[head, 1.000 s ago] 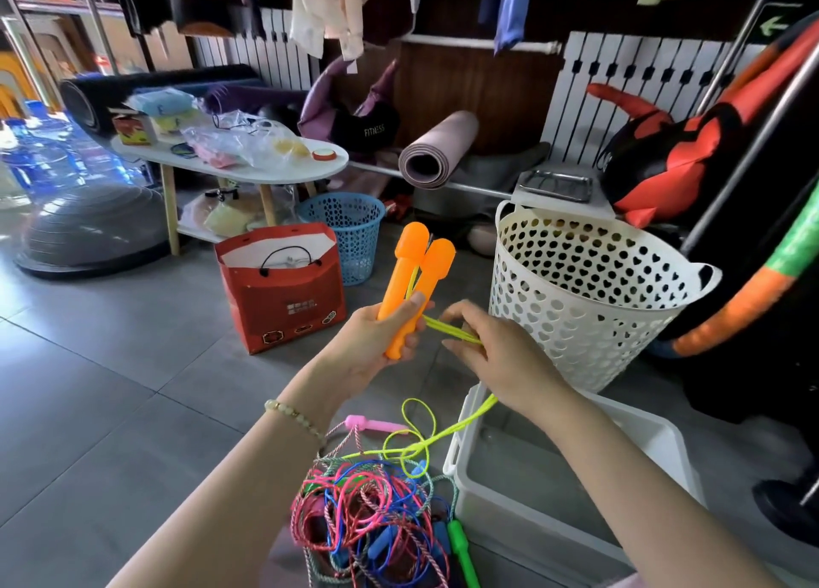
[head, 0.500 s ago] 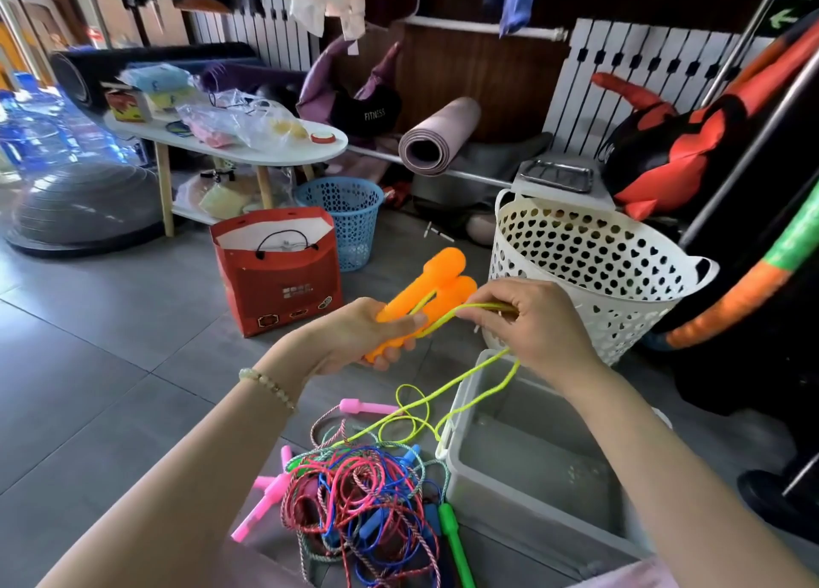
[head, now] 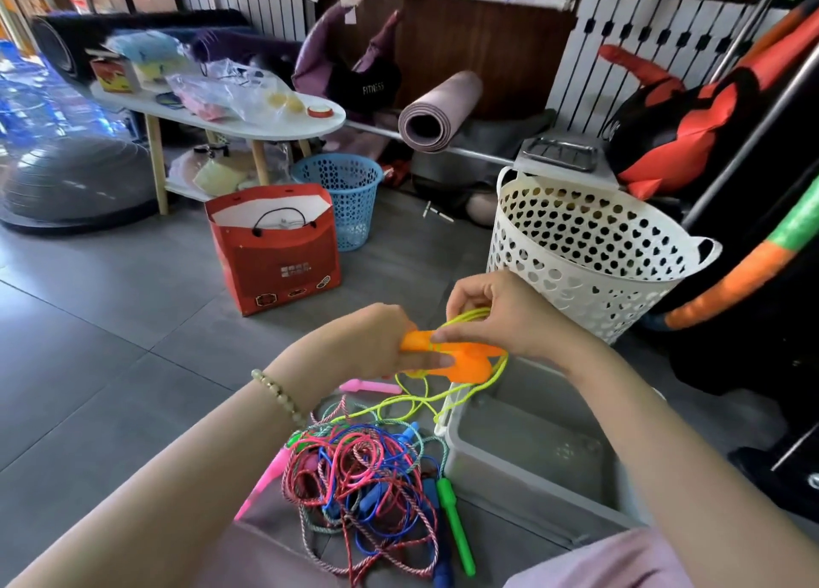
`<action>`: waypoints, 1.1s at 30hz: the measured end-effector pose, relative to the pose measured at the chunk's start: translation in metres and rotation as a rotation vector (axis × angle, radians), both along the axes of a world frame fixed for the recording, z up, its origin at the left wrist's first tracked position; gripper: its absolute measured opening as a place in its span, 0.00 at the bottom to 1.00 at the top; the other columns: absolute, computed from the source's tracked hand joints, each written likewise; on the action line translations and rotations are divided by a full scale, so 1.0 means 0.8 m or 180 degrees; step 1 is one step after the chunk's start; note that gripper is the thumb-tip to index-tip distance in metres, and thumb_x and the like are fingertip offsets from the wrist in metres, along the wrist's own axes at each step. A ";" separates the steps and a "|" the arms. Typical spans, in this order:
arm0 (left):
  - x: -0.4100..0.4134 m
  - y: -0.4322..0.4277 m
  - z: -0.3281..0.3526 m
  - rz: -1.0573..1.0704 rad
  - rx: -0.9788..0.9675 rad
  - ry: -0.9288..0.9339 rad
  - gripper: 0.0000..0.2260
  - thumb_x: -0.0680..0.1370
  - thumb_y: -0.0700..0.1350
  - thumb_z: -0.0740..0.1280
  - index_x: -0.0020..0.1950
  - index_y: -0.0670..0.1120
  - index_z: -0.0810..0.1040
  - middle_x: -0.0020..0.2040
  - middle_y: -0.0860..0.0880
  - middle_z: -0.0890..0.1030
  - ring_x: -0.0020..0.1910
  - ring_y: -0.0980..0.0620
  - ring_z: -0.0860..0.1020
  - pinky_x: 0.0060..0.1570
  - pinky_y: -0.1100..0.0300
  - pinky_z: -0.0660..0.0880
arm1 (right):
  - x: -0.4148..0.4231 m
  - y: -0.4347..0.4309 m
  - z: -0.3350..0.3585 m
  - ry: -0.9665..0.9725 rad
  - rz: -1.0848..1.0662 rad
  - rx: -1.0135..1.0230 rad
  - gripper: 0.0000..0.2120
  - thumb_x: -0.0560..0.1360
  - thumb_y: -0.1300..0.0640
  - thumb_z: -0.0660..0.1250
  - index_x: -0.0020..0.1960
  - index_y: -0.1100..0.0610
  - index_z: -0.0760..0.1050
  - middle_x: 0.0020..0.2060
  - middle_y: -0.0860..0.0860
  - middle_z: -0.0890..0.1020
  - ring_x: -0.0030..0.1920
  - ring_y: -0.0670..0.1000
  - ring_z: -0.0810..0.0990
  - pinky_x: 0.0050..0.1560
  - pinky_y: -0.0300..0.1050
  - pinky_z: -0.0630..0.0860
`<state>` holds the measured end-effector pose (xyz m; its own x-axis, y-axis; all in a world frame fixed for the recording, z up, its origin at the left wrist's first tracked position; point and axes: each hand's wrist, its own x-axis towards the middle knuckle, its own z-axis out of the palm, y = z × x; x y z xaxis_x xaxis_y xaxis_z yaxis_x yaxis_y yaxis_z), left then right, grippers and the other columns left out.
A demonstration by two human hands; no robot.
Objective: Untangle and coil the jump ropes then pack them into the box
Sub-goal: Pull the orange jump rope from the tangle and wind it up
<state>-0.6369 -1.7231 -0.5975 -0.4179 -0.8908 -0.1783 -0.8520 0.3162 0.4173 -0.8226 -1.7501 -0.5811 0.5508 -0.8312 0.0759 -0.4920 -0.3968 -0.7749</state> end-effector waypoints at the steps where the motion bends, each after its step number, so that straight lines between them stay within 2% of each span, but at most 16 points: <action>1: -0.001 0.000 -0.004 -0.0062 0.0006 -0.0058 0.25 0.73 0.66 0.63 0.34 0.44 0.77 0.28 0.48 0.78 0.31 0.49 0.76 0.40 0.54 0.76 | -0.002 -0.002 -0.002 0.0036 0.0068 0.0270 0.12 0.64 0.56 0.79 0.32 0.54 0.75 0.26 0.48 0.76 0.28 0.43 0.70 0.29 0.35 0.66; 6: -0.011 0.015 -0.013 -0.0454 0.0015 -0.0194 0.24 0.72 0.66 0.64 0.35 0.45 0.77 0.27 0.50 0.76 0.28 0.53 0.74 0.37 0.57 0.74 | -0.016 -0.002 -0.010 0.0552 0.0795 0.1723 0.14 0.68 0.50 0.73 0.32 0.52 0.71 0.24 0.45 0.70 0.25 0.42 0.66 0.26 0.33 0.61; 9: -0.011 0.021 -0.014 -0.0560 0.0073 -0.0025 0.22 0.73 0.65 0.65 0.31 0.48 0.74 0.25 0.51 0.75 0.25 0.57 0.72 0.34 0.62 0.72 | -0.026 -0.004 -0.012 0.0333 0.0987 0.2196 0.05 0.71 0.55 0.70 0.44 0.52 0.74 0.30 0.47 0.76 0.26 0.42 0.71 0.26 0.32 0.65; 10: -0.008 0.021 -0.012 -0.0545 0.0077 0.0025 0.22 0.74 0.64 0.65 0.30 0.48 0.73 0.24 0.51 0.74 0.24 0.57 0.71 0.31 0.66 0.70 | -0.033 -0.006 -0.011 0.0252 0.0954 0.2206 0.06 0.71 0.55 0.70 0.47 0.51 0.75 0.32 0.50 0.76 0.28 0.44 0.72 0.26 0.33 0.67; 12: 0.001 0.018 -0.006 -0.0448 -0.0068 -0.0024 0.22 0.74 0.63 0.65 0.31 0.46 0.73 0.26 0.49 0.74 0.25 0.55 0.70 0.27 0.69 0.64 | -0.045 -0.007 -0.005 0.0297 0.0746 0.1893 0.08 0.70 0.54 0.73 0.45 0.50 0.76 0.31 0.50 0.74 0.28 0.45 0.69 0.27 0.35 0.64; 15: 0.012 0.013 -0.002 -0.0247 -0.0187 -0.0166 0.23 0.74 0.64 0.64 0.34 0.44 0.76 0.29 0.47 0.77 0.27 0.52 0.70 0.28 0.68 0.64 | -0.048 -0.004 0.001 0.0023 0.0479 0.1325 0.07 0.69 0.53 0.73 0.41 0.54 0.76 0.29 0.47 0.77 0.29 0.44 0.70 0.29 0.34 0.63; 17: 0.002 0.017 -0.002 -0.0362 -0.0068 -0.0124 0.23 0.74 0.63 0.64 0.33 0.45 0.75 0.27 0.48 0.75 0.25 0.54 0.69 0.29 0.66 0.65 | -0.037 -0.003 0.005 -0.0233 0.0481 0.1169 0.06 0.71 0.53 0.72 0.38 0.53 0.77 0.29 0.50 0.75 0.28 0.43 0.68 0.29 0.34 0.61; 19: -0.017 0.025 -0.003 -0.0545 -0.0044 -0.0037 0.22 0.74 0.63 0.64 0.31 0.47 0.72 0.26 0.49 0.72 0.25 0.54 0.68 0.29 0.65 0.65 | -0.028 -0.002 0.004 -0.0338 0.0647 0.1402 0.11 0.70 0.48 0.71 0.33 0.51 0.75 0.26 0.52 0.67 0.26 0.45 0.61 0.28 0.37 0.56; 21: -0.022 0.027 0.000 -0.0659 -0.0245 0.0037 0.21 0.74 0.63 0.65 0.31 0.48 0.70 0.27 0.49 0.72 0.27 0.52 0.68 0.30 0.63 0.64 | -0.026 -0.003 -0.002 -0.0526 0.0838 0.1831 0.16 0.69 0.40 0.71 0.31 0.49 0.72 0.24 0.46 0.63 0.25 0.44 0.58 0.27 0.37 0.55; 23: -0.011 0.025 0.003 -0.0619 -0.0493 0.0126 0.21 0.73 0.64 0.65 0.34 0.48 0.73 0.32 0.48 0.77 0.31 0.51 0.71 0.32 0.63 0.64 | -0.032 -0.005 -0.006 -0.0892 0.0803 0.2201 0.18 0.66 0.35 0.70 0.35 0.50 0.75 0.23 0.44 0.60 0.24 0.43 0.57 0.25 0.35 0.54; 25: 0.000 0.025 0.003 -0.0569 -0.0582 0.0437 0.24 0.70 0.68 0.64 0.35 0.46 0.75 0.30 0.49 0.77 0.31 0.53 0.72 0.29 0.68 0.62 | -0.037 -0.002 -0.006 -0.1355 0.0784 0.2502 0.19 0.69 0.35 0.66 0.46 0.50 0.80 0.22 0.44 0.63 0.23 0.42 0.62 0.25 0.34 0.57; 26: 0.000 0.027 0.004 -0.0502 -0.0529 0.0780 0.24 0.69 0.69 0.62 0.34 0.47 0.74 0.27 0.51 0.75 0.27 0.55 0.72 0.27 0.70 0.62 | -0.035 0.001 -0.002 -0.1499 0.0737 0.2618 0.19 0.71 0.36 0.61 0.48 0.48 0.82 0.22 0.45 0.70 0.23 0.42 0.68 0.25 0.33 0.62; 28: -0.002 0.031 0.005 -0.0301 -0.0255 0.1654 0.21 0.68 0.66 0.61 0.31 0.49 0.71 0.23 0.54 0.73 0.21 0.59 0.69 0.25 0.71 0.63 | -0.027 0.009 0.003 -0.1617 0.0398 0.2832 0.22 0.69 0.38 0.56 0.42 0.50 0.82 0.28 0.48 0.79 0.27 0.44 0.76 0.27 0.35 0.71; 31: -0.003 0.031 0.007 -0.0020 0.0289 0.2631 0.20 0.74 0.61 0.61 0.32 0.46 0.73 0.21 0.51 0.72 0.17 0.57 0.66 0.19 0.67 0.63 | -0.010 0.014 0.005 -0.2000 0.0065 0.2998 0.25 0.66 0.32 0.59 0.29 0.54 0.75 0.21 0.48 0.69 0.21 0.43 0.65 0.25 0.35 0.56; 32: -0.003 0.032 0.008 0.0036 0.0418 0.2821 0.20 0.76 0.59 0.58 0.34 0.44 0.73 0.20 0.51 0.71 0.16 0.57 0.65 0.19 0.66 0.61 | -0.006 0.011 0.001 -0.2123 0.0157 0.3032 0.29 0.67 0.31 0.57 0.28 0.56 0.72 0.19 0.48 0.65 0.19 0.43 0.62 0.24 0.35 0.54; 33: -0.005 0.032 0.010 0.0109 0.0532 0.2957 0.22 0.77 0.58 0.55 0.36 0.41 0.74 0.20 0.51 0.70 0.16 0.57 0.64 0.20 0.64 0.61 | -0.002 0.010 -0.001 -0.2262 0.0336 0.3055 0.31 0.69 0.30 0.53 0.33 0.59 0.70 0.18 0.48 0.64 0.19 0.43 0.60 0.23 0.34 0.55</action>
